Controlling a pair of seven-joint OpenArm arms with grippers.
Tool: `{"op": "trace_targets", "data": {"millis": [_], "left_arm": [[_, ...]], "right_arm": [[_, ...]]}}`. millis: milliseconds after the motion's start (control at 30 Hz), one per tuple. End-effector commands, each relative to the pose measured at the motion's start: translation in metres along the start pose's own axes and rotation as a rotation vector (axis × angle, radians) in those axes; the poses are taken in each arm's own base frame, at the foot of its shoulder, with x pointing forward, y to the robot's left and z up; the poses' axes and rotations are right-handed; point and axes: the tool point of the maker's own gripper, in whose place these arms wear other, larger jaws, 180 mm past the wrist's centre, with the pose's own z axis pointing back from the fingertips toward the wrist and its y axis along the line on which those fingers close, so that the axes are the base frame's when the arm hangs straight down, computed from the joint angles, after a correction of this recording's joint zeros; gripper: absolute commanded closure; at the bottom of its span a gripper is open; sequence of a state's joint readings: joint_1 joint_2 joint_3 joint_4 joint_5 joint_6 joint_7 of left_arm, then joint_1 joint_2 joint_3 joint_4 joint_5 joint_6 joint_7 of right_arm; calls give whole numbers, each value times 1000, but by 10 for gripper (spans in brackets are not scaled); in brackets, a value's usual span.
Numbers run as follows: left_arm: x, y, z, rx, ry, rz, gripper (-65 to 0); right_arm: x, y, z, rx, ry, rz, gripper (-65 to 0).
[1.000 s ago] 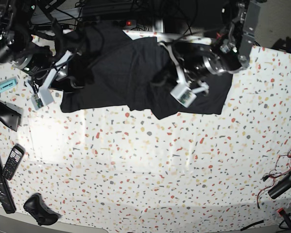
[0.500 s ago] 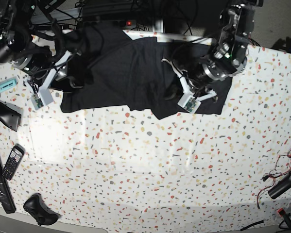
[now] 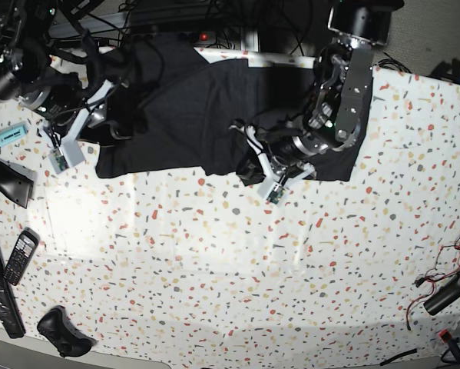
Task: Fold the T-shirt properly
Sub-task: 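Press and smooth the folded end with the left gripper, then grasp the shirt end near the right gripper and lift it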
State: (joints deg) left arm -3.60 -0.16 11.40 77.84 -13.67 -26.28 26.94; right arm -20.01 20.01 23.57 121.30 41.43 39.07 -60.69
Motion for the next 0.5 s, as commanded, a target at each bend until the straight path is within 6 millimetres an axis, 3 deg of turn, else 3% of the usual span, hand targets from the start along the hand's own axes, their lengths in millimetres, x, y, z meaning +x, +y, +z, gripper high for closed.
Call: {"op": "trace_targets", "data": {"millis": [0,200,367,467], "left_arm": [[31,0,4,-6,-86,-30,0],[65,10,43,54,-80,-191,-114],[70,38,70,160,-46,-244,-161],[65,50,78,179,-33,-227,-164]], "right_arm": [[9,0,4,-2,-26,19,-191],[-3,-16,12,-59,33,-8,-197],[1,-55,39,-204,-12,-48,-291],[0,-76,57,-281,-21,-66,-306]]}}
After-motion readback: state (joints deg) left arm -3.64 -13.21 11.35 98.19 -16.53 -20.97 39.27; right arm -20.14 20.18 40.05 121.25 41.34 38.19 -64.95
